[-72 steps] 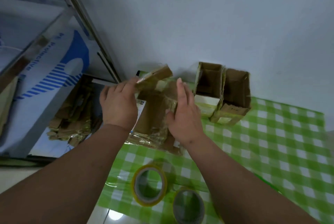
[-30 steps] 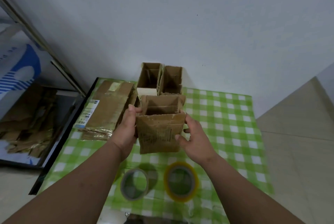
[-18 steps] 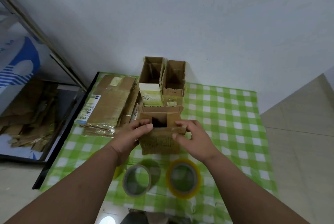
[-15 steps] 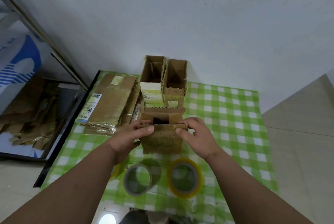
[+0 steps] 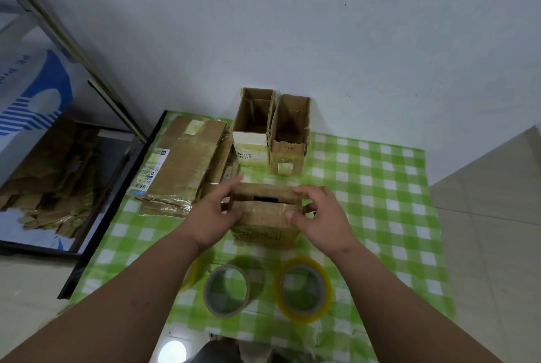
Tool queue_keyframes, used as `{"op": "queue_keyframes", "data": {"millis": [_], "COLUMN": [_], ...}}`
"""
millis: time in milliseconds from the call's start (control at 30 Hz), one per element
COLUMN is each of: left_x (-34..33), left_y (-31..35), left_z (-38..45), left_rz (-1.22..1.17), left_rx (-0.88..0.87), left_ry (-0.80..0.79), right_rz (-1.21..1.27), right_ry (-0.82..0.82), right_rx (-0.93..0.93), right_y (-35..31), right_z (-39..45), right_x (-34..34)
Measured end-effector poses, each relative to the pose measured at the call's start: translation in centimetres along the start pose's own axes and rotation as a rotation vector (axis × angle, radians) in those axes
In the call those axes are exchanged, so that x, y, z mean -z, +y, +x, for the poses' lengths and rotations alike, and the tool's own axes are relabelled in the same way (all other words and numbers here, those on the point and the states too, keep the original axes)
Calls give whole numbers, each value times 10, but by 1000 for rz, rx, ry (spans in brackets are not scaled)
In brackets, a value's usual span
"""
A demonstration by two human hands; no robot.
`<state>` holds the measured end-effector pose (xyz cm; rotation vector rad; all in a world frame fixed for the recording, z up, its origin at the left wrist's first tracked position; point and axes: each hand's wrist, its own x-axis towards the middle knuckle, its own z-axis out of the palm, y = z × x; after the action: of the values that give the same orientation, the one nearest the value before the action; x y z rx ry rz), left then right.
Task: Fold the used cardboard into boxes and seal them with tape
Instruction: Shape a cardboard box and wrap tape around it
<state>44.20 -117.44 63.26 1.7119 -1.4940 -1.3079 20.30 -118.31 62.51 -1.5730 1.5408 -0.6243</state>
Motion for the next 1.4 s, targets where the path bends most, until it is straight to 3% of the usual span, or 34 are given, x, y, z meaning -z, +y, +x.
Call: {"op": "queue_keyframes", "data": {"millis": [133,400,633,933,1033,1200,1400], "left_x": [-3,-13,-16,-22,-24,-26,-34], "left_y": [-15,-16,-4,6,9,17,15], "left_z": [1,-8,-12,-20,-19,-23,-26], "left_rz": [300,522,727,927,931,929,834], "left_rx": [-49,-52,25,-111,-150,-196,-260], "left_ry": [9,73,25,75,101,205,287], "right_rz": [-63,-283,-416,-532,-414,-293,-451], "right_ry": [38,57,59,5,134,362,85], "right_rx": [38,130,143,114,120,-59,-150], "right_y": [5,8,9,0,5,24,41], "right_z": [-3,-11,-20,-22,-29,-45,-72], "right_x": [-3,-6,-19,-13,-14,-12,-21]}}
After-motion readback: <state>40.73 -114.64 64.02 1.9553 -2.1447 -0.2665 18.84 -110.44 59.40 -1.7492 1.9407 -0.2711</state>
